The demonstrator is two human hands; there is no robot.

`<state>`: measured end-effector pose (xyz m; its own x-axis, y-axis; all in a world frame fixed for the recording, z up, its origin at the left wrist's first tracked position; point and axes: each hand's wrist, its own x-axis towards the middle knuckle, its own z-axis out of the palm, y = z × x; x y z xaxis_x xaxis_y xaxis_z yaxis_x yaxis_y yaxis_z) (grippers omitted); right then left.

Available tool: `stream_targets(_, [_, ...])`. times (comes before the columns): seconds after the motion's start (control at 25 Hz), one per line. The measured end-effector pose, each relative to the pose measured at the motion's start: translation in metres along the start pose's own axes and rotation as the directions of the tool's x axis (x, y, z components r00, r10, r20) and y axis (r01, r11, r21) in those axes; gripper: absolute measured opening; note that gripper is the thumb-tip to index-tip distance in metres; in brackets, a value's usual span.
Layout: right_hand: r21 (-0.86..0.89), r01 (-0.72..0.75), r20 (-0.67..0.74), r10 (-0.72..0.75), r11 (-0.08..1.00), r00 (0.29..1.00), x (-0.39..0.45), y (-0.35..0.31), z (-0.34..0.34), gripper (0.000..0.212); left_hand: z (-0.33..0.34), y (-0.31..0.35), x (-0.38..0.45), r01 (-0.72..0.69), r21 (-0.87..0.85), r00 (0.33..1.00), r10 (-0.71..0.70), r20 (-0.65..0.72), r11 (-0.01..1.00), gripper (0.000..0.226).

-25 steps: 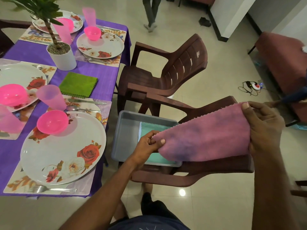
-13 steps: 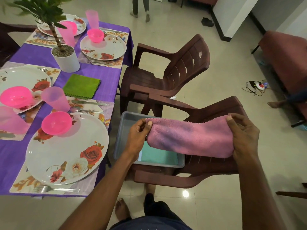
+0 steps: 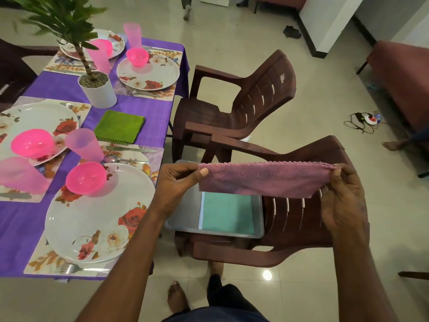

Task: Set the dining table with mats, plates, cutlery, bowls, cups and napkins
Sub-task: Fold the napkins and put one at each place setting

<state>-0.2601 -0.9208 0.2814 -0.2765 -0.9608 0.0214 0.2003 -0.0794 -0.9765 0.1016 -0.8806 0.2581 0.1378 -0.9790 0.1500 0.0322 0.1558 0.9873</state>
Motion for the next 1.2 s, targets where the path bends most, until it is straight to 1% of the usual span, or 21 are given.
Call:
stream_targets(0.12, [0.000, -0.009, -0.009, 0.009, 1.000, 1.000, 0.002, 0.007, -0.002, 0.025, -0.006, 0.002, 0.002, 0.010, 0.029, 0.997, -0.012, 0.077, 1.000, 0.035])
stream_targets(0.2, [0.026, -0.016, -0.002, 0.016, 1.000, 1.000, 0.005, 0.013, -0.002, 0.013, -0.007, 0.002, 0.004, -0.001, 0.055, 0.996, -0.004, 0.087, 0.998, 0.032])
stream_targets(0.24, [0.031, -0.024, 0.007, 0.024, 0.999, 1.000, 0.006, 0.014, -0.001, 0.010, -0.007, 0.001, 0.004, -0.003, 0.061, 0.997, -0.002, 0.082, 0.998, 0.029])
stream_targets(0.28, [0.032, -0.028, 0.016, 0.027, 0.999, 1.000, 0.006, 0.016, -0.001, 0.014, -0.007, 0.000, 0.004, 0.000, 0.063, 0.998, -0.005, 0.070, 0.998, 0.028])
stream_targets(0.36, [0.043, -0.030, 0.021, 0.029, 0.999, 0.999, 0.006, 0.016, 0.001, 0.020, -0.007, 0.001, 0.003, 0.010, 0.068, 1.000, -0.012, 0.015, 0.998, 0.034])
stream_targets(0.4, [0.043, -0.029, 0.020, 0.028, 0.999, 0.999, 0.006, 0.014, 0.003, 0.020, -0.006, 0.000, 0.002, 0.018, 0.071, 1.000, -0.016, -0.019, 0.997, 0.038])
stream_targets(0.48, [0.013, -0.012, 0.019, 0.012, 1.000, 1.000, 0.006, 0.012, 0.007, 0.016, -0.006, -0.003, 0.003, 0.036, 0.075, 0.997, -0.030, -0.070, 0.997, 0.037])
stream_targets(0.56, [-0.075, 0.026, -0.002, -0.026, 0.997, 1.000, 0.006, 0.013, 0.009, 0.010, -0.006, -0.006, 0.004, 0.047, 0.084, 0.993, -0.038, -0.111, 0.995, 0.039])
stream_targets(0.64, [-0.227, 0.094, -0.026, -0.102, 0.969, 0.994, 0.005, 0.012, 0.016, 0.012, -0.004, -0.010, 0.008, 0.058, 0.101, 0.986, -0.041, -0.159, 0.993, 0.039])
stream_targets(0.72, [-0.408, 0.177, 0.002, -0.193, 0.896, 0.981, 0.002, 0.011, 0.028, 0.016, 0.002, -0.013, 0.014, 0.084, 0.140, 0.975, -0.052, -0.216, 0.987, 0.026])
stream_targets(0.8, [-0.545, 0.232, 0.042, -0.250, 0.806, 0.967, -0.001, 0.010, 0.039, 0.010, 0.011, -0.015, 0.017, 0.106, 0.209, 0.957, -0.042, -0.286, 0.972, 0.019])
stream_targets(0.88, [-0.610, 0.242, 0.038, -0.277, 0.755, 0.960, -0.002, 0.011, 0.046, 0.012, 0.017, -0.019, 0.019, 0.134, 0.289, 0.943, -0.032, -0.332, 0.948, 0.020])
stream_targets(0.96, [-0.651, 0.206, 0.029, -0.247, 0.730, 0.969, -0.002, 0.013, 0.046, 0.014, 0.015, -0.030, 0.022, 0.174, 0.361, 0.953, -0.065, -0.296, 0.916, 0.019])
stream_targets(1.0, [-0.666, 0.175, 0.027, -0.211, 0.726, 0.977, -0.002, 0.015, 0.046, 0.013, 0.012, -0.036, 0.023, 0.210, 0.373, 0.958, -0.113, -0.265, 0.904, 0.018])
stream_targets(1.04, [-0.667, 0.136, 0.021, -0.164, 0.732, 0.986, -0.001, 0.017, 0.046, 0.012, 0.009, -0.042, 0.023, 0.250, 0.351, 0.956, -0.173, -0.236, 0.903, 0.017])
stream_targets(1.08, [-0.656, 0.092, 0.013, -0.111, 0.749, 0.994, -0.001, 0.019, 0.046, 0.013, 0.006, -0.046, 0.022, 0.295, 0.289, 0.948, -0.242, -0.205, 0.911, 0.017])
stream_targets(1.12, [-0.635, 0.047, 0.002, -0.059, 0.771, 0.998, -0.002, 0.021, 0.046, 0.014, 0.005, -0.049, 0.019, 0.346, 0.202, 0.933, -0.314, -0.176, 0.916, 0.019])
stream_targets(1.2, [-0.555, -0.042, -0.017, 0.040, 0.831, 0.999, -0.004, 0.023, 0.046, 0.016, 0.006, -0.048, 0.011, 0.451, -0.007, 0.886, -0.449, -0.115, 0.892, 0.020])
